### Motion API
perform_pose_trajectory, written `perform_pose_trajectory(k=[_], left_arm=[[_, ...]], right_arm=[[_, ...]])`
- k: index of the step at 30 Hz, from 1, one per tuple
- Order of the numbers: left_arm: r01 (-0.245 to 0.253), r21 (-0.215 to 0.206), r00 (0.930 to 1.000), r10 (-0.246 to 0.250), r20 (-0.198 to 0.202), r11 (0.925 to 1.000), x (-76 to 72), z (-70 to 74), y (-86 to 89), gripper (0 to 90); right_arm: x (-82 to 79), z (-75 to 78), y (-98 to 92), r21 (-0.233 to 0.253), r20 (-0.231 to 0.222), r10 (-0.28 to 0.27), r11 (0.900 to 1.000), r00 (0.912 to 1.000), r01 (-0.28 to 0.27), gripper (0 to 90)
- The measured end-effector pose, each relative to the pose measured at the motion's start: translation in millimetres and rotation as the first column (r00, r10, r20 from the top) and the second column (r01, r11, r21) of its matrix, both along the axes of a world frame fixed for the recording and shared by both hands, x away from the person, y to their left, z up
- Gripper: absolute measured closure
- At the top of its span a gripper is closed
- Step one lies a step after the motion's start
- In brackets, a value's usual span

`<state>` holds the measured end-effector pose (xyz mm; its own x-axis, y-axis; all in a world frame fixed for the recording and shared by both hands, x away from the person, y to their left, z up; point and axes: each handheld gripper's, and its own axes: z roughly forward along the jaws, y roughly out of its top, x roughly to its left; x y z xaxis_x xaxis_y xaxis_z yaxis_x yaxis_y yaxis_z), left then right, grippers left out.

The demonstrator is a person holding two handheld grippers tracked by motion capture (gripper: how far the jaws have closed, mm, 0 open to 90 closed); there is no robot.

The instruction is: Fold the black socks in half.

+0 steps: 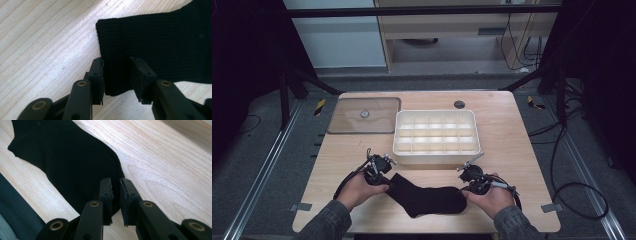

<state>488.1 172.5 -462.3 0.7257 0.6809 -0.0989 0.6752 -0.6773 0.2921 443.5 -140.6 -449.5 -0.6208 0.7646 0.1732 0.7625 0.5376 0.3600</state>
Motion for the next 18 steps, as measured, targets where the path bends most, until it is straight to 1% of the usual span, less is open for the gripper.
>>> perform_pose_trajectory(k=[1,5,6,7,8,10,12,18], left_arm=[[0.001,0.002,1.0000,-0.001,0.001,1.0000,-0.2,-0.2,-0.3,64.9],[0.010,0.007,0.9999,-0.010,0.006,0.9999,-1.1,-0.9,-0.5,71.4],[0.014,0.006,0.9999,-0.014,0.007,0.9999,-1.7,-1.1,-0.6,71.4],[0.016,0.005,0.9998,-0.017,0.009,0.9999,-2.3,-1.2,-0.6,72.9],[0.018,0.002,0.9998,-0.018,0.011,0.9998,-4.0,-1.6,-1.5,75.6],[0.024,0.004,0.9996,-0.024,0.015,0.9997,-4.6,-1.5,-1.7,77.0],[0.021,0.000,0.9996,-0.021,0.017,0.9998,-4.9,-1.6,-1.3,77.7],[0.017,-0.010,0.9997,-0.016,0.020,0.9998,-5.5,-1.2,0.2,79.1]], right_arm=[[0.0,0.1,0.1,0.000,0.001,0.002,1.000,1.0000,-0.002,80.3],[0.1,1.1,0.1,-0.002,0.002,0.001,1.000,1.0000,-0.001,80.6],[0.0,1.2,0.1,-0.003,0.002,0.001,1.000,1.0000,-0.001,80.9],[0.0,1.2,0.0,-0.004,0.002,0.001,1.000,1.0000,-0.001,81.2],[0.4,0.6,-0.8,-0.004,0.005,0.012,1.000,0.9999,-0.012,82.6],[0.0,0.0,0.0,-0.005,-0.003,0.007,1.000,1.0000,-0.007,84.0],[0.3,-0.6,0.2,-0.006,0.000,0.017,1.000,0.9999,-0.017,85.5],[-0.1,-1.2,1.0,-0.006,-0.001,0.023,1.000,0.9997,-0.023,87.6]])
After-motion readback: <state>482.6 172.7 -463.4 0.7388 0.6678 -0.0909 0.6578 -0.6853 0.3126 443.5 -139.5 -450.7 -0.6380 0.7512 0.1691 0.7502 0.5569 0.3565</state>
